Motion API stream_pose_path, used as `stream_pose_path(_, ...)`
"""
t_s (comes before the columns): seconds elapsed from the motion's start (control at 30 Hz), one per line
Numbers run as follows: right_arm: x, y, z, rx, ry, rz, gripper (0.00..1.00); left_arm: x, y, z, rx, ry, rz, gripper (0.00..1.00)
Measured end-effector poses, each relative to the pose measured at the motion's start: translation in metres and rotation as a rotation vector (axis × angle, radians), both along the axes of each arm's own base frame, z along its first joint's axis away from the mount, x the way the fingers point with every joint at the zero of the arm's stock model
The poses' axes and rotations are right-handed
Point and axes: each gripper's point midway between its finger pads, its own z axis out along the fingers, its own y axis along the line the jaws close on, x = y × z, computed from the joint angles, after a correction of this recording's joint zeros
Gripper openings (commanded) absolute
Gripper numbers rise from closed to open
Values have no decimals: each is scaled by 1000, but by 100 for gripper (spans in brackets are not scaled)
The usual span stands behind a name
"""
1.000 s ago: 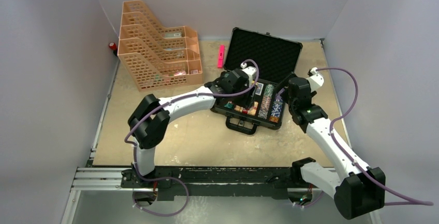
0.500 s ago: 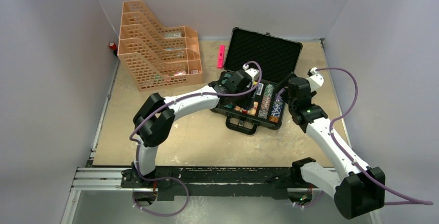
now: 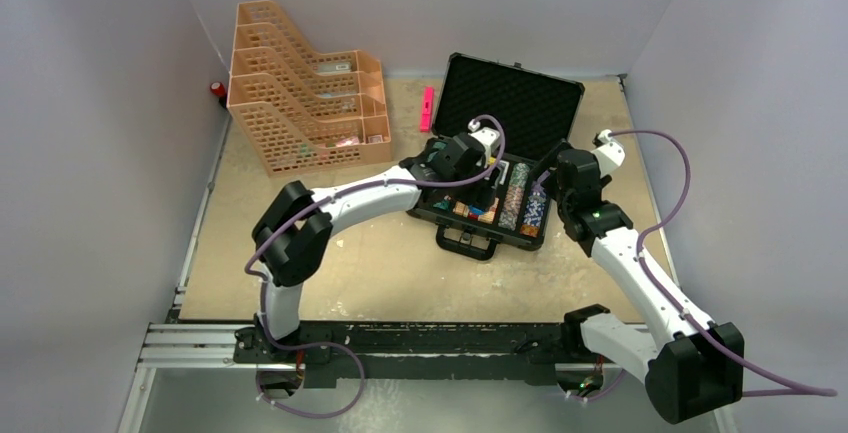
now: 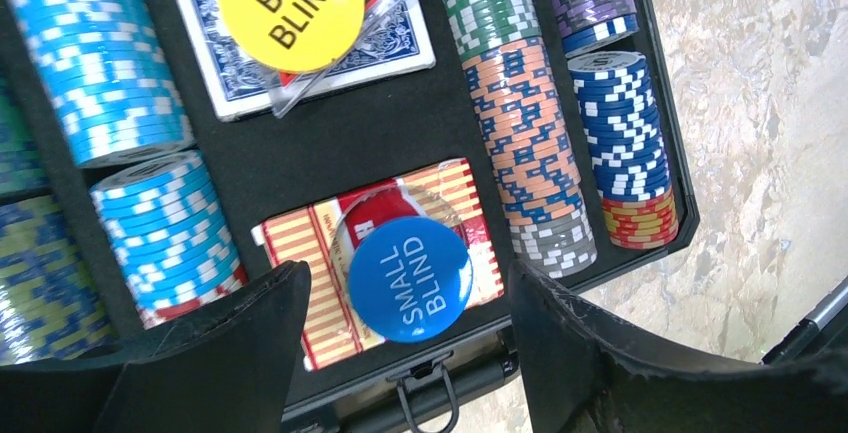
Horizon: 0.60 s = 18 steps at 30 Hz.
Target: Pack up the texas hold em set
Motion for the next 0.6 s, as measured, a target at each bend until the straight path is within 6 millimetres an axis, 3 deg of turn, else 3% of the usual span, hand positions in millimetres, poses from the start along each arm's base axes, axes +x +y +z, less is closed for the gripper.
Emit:
stream_pose_path(0.13,0,1,2,-9,3,15,84,2,13,20,-3,-54,37,70)
stream_pose_path(0.3,11,0,22,-51,2,50,85,2,55,75,-30,-192,153,67)
stream_pose_path(0.5,55,-3,72,-118,-22,88,86,-11,119,155,-99,-353,292,67)
stream_pose_path(0.6,78,-13,80,-140,-2,91,86,-23,147,191,-162,-420,344,67)
